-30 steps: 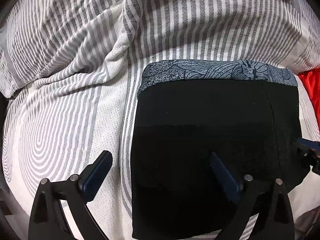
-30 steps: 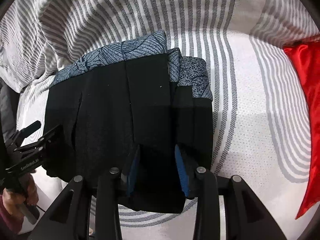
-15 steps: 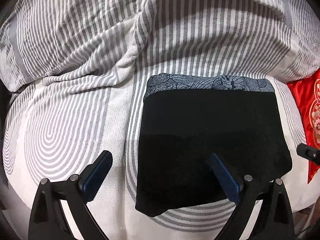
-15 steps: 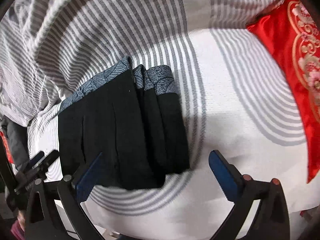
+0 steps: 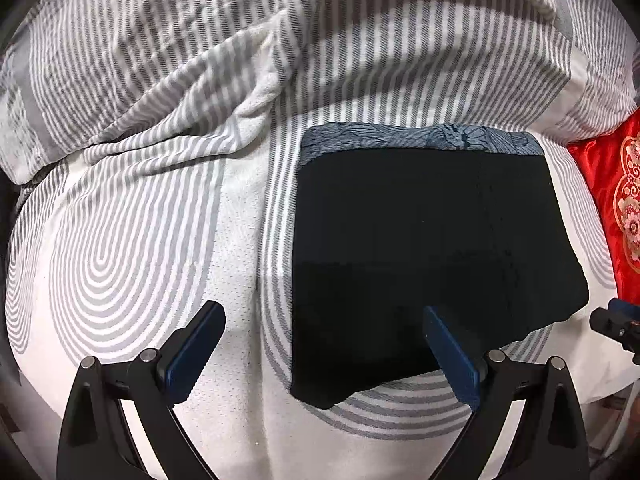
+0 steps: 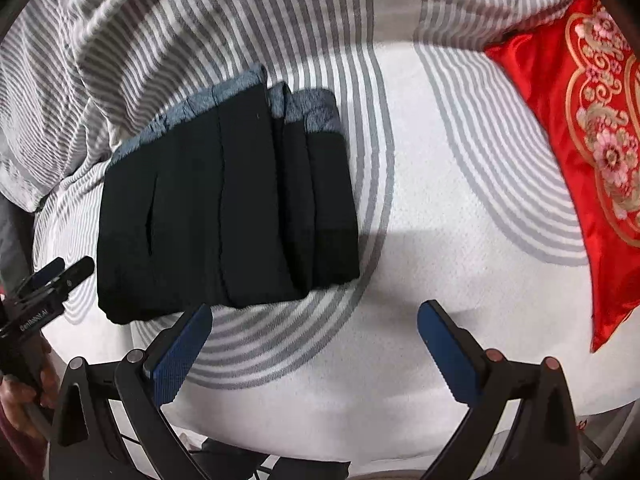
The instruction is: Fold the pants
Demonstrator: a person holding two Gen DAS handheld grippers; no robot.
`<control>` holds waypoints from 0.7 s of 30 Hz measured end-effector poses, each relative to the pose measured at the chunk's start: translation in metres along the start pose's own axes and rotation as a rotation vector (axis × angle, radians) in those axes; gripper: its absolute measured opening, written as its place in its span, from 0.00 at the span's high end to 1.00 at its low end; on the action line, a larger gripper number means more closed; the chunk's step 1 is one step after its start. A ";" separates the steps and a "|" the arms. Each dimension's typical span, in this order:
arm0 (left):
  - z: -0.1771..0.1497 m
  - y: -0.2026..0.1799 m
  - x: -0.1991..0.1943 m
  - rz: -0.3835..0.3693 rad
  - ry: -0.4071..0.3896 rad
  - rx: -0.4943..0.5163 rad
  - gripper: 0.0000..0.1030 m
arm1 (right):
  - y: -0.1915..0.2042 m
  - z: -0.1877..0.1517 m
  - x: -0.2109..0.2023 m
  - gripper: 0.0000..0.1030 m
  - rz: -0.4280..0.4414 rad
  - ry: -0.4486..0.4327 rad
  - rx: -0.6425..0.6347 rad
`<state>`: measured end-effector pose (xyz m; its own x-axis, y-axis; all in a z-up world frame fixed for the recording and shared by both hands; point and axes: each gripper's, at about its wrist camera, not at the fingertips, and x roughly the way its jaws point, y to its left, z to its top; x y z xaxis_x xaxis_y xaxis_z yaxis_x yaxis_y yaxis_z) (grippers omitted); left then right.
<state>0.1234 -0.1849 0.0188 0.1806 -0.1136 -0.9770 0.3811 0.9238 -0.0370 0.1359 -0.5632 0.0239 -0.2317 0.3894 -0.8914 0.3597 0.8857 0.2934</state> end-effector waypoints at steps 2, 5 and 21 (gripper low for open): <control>0.001 0.005 0.002 0.000 0.005 -0.008 0.04 | -0.003 0.000 0.003 0.00 0.004 0.010 0.007; 0.006 0.010 0.007 0.000 0.013 -0.025 0.04 | -0.007 0.003 0.005 0.00 0.007 0.014 0.010; 0.029 -0.006 0.035 0.037 0.026 -0.012 0.04 | 0.011 0.045 0.015 0.00 0.037 -0.017 -0.070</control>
<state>0.1537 -0.2053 -0.0087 0.1701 -0.0702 -0.9829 0.3638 0.9315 -0.0035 0.1775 -0.5590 -0.0015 -0.2040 0.4186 -0.8849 0.3032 0.8865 0.3495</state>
